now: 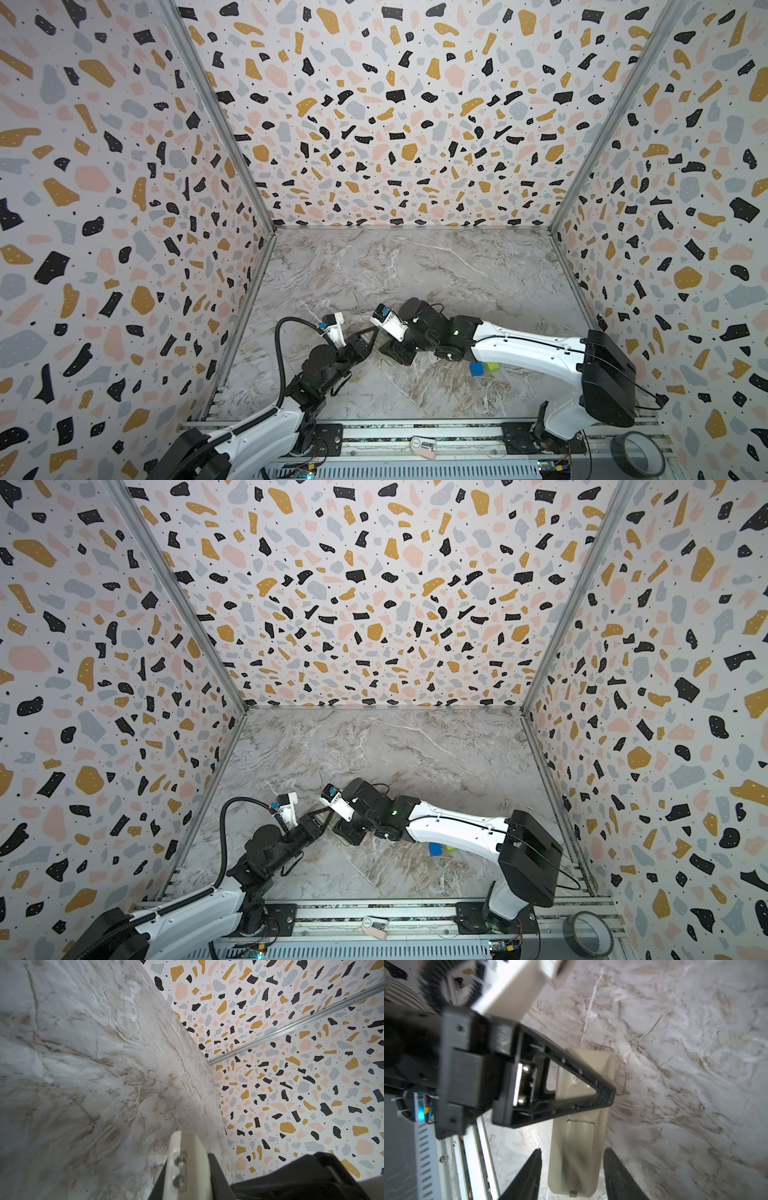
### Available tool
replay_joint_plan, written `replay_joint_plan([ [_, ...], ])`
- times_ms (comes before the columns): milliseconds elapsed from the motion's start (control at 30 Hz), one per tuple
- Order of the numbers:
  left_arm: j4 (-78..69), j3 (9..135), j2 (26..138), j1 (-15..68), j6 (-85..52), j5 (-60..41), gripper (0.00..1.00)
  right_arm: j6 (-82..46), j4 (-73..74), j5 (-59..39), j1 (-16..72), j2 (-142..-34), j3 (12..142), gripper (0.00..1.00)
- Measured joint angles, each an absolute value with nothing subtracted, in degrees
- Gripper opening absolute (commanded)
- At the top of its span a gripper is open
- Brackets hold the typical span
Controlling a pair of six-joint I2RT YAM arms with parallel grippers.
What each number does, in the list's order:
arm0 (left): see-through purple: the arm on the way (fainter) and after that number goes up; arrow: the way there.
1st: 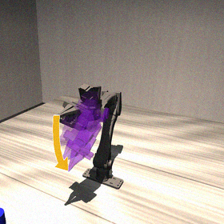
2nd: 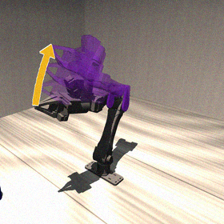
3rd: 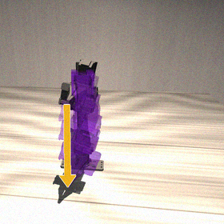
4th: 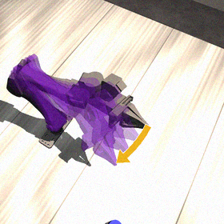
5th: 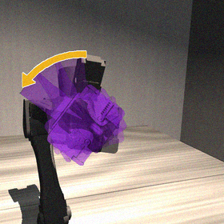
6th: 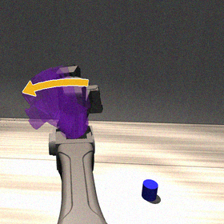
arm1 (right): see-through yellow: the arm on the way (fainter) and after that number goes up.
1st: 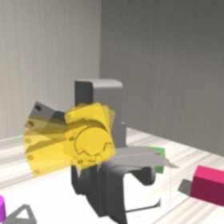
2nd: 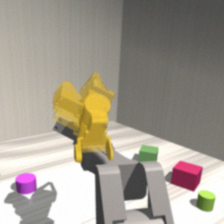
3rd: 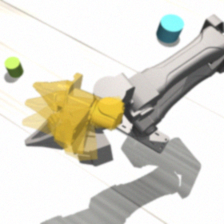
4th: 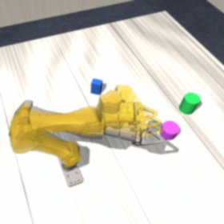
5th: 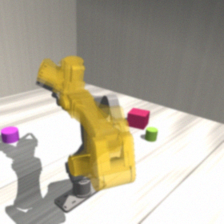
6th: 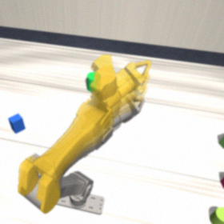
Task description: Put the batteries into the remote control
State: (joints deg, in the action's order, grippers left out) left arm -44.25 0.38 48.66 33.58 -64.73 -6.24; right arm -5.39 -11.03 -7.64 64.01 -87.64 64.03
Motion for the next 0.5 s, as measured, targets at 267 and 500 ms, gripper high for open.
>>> replay_joint_plan([
  [267, -45.3, 0.4, 48.5, 33.6, -65.3, -7.6, 0.00, -4.0, -10.3, -7.8, 64.4, -80.8, 59.2, 0.45],
  [500, -46.0, 0.4, 48.5, 33.6, -65.5, -9.9, 0.00, -1.8, -11.5, -6.8, 64.6, -79.5, 55.6, 0.37],
])
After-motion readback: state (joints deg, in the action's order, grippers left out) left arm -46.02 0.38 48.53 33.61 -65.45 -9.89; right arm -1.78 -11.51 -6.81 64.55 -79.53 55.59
